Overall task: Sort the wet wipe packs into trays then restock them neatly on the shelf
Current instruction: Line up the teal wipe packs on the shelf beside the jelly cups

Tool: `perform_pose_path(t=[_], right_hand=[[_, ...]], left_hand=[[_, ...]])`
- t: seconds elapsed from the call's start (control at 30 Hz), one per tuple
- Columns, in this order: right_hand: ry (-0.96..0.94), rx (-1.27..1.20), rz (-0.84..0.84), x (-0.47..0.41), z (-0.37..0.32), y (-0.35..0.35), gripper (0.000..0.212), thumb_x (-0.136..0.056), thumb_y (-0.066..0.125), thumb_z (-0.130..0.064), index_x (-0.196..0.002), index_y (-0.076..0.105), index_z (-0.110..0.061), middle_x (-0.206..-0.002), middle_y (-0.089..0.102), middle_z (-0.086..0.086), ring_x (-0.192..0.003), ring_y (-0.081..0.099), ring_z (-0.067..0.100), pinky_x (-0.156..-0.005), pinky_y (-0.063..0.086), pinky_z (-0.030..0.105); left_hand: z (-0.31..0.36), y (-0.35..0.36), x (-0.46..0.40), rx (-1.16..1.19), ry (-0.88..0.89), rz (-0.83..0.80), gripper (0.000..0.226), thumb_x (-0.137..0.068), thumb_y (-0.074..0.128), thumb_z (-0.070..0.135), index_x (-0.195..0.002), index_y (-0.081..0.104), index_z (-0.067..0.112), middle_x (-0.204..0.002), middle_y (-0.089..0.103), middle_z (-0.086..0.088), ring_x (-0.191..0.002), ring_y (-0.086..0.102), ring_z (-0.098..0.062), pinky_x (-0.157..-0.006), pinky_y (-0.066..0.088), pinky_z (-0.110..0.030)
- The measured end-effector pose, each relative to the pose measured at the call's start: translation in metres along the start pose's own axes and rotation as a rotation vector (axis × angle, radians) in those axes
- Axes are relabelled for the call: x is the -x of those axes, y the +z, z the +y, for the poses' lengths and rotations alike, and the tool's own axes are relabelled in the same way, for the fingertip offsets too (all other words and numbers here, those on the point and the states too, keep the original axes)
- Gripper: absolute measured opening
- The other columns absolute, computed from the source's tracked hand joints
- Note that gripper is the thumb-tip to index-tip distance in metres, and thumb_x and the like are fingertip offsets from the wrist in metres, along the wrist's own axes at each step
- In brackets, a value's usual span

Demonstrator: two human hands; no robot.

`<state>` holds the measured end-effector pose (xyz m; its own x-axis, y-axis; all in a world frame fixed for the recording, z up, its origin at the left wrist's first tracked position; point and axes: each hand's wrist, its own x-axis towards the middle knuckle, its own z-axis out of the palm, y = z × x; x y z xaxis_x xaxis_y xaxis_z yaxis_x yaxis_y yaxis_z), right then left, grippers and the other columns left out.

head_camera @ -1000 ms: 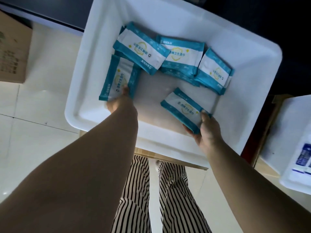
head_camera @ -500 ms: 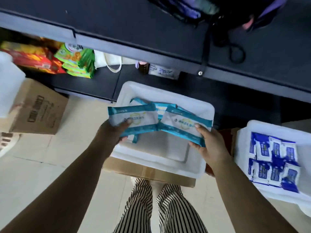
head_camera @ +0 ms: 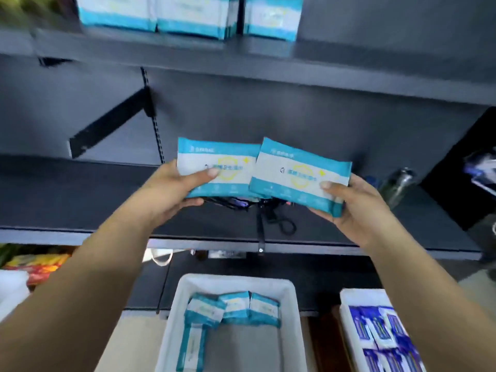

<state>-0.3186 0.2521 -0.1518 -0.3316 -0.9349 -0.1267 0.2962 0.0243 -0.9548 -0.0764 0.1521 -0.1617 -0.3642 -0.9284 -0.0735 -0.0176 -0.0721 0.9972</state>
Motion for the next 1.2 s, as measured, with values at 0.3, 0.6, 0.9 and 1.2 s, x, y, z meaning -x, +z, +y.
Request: perform_pose_path(t=[0.3,0.6,0.9,1.2], right_hand=[[-0.36,0.142,-0.005,-0.031,-0.13,0.002,0.019,-0.086,0.056,0.001,-0.097,0.063,-0.013,-0.085,0.074,-0.004,-0.078,0.07,0.012,-0.069,0.059,0.03],[-0.396,0.231,0.004,-0.156,-0.219,0.012,0.018,-0.085,0.062,0.001,-0.098,0.061,-0.012,-0.098,0.068,0.003,-0.078,0.067,0.013,-0.067,0.057,0.028],[-0.337,0.316,-0.052,-0.291,-0.223,0.047,0.019,-0.089,0.056,0.0,-0.104,0.054,-0.011,-0.114,0.062,0.008,-0.097,0.062,0.021,-0.079,0.052,0.034],[-0.37,0.588,-0.029,-0.375,-0.203,0.078,0.031,-0.082,0.065,-0.002,-0.113,0.059,-0.005,-0.119,0.062,0.012,-0.106,0.061,0.028,-0.093,0.05,0.045]], left_hand=[[0.129,0.036,-0.047,-0.097,0.399,0.118,0.01,-0.08,0.069,0.024,-0.087,0.063,0.025,-0.087,0.069,0.014,-0.069,0.057,-0.004,-0.039,0.032,-0.011],[0.172,0.054,-0.123,-0.355,0.569,0.815,0.045,-0.083,0.066,0.033,-0.11,0.056,-0.001,-0.111,0.063,-0.016,-0.103,0.058,-0.029,-0.082,0.041,-0.028],[0.151,0.063,-0.166,-0.342,0.508,1.041,0.046,-0.087,0.058,0.038,-0.119,0.048,0.007,-0.101,0.064,-0.007,-0.087,0.065,-0.036,-0.081,0.051,-0.042],[0.147,0.06,-0.172,-0.345,0.551,1.062,0.022,-0.085,0.063,0.029,-0.103,0.05,0.025,-0.084,0.06,0.013,-0.066,0.067,-0.026,-0.063,0.054,-0.026]])
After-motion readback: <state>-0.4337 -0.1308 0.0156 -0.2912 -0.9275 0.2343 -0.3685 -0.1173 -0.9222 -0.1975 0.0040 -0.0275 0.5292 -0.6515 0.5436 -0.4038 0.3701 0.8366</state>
